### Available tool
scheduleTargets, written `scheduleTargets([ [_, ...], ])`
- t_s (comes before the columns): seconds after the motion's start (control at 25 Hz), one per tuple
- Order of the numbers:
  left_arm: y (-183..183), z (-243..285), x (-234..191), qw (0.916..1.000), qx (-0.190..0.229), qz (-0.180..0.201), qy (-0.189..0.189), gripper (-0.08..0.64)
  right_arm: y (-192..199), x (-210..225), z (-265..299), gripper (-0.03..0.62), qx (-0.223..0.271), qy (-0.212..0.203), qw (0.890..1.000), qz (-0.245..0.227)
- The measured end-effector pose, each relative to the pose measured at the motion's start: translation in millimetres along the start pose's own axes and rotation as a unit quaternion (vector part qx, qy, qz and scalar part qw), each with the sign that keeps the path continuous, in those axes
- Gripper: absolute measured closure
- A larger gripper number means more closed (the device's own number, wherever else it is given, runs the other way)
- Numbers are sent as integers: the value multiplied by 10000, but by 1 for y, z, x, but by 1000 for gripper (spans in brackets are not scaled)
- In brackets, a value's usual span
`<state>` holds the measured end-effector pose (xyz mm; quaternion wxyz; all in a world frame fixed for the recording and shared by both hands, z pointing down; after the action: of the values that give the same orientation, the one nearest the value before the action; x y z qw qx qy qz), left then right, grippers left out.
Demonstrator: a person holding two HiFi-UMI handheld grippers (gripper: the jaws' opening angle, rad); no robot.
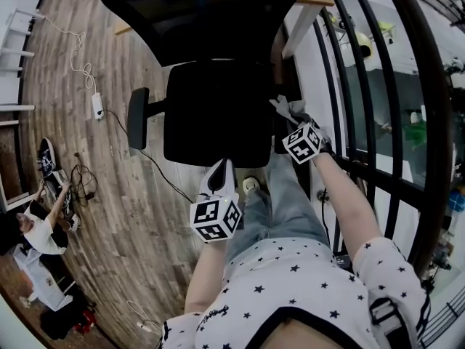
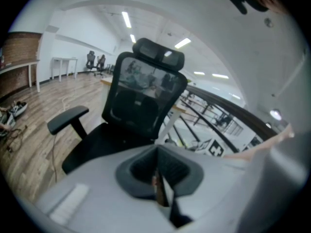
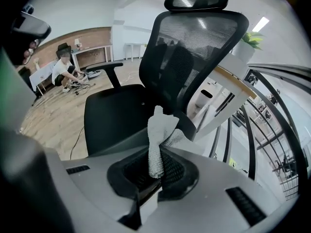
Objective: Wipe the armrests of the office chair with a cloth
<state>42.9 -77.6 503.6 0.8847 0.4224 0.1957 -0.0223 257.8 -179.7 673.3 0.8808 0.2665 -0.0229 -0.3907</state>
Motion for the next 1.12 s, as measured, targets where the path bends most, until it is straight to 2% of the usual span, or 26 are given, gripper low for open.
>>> scheduleTargets([
  [1.12,34,-53,12,9998,43,171,53,554,44,-76,-43,560,-26,-181,9998,-59],
])
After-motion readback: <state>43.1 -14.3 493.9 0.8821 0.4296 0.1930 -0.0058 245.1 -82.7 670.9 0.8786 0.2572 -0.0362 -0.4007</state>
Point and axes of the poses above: the fingertips, and each gripper's own axes: z forward along the fingers, x to its right, y out of its underside, the point moved 3 cm from there along -z, backward along the fingers, and after that the axes turned 2 degrees about x, right-handed, at the moved point
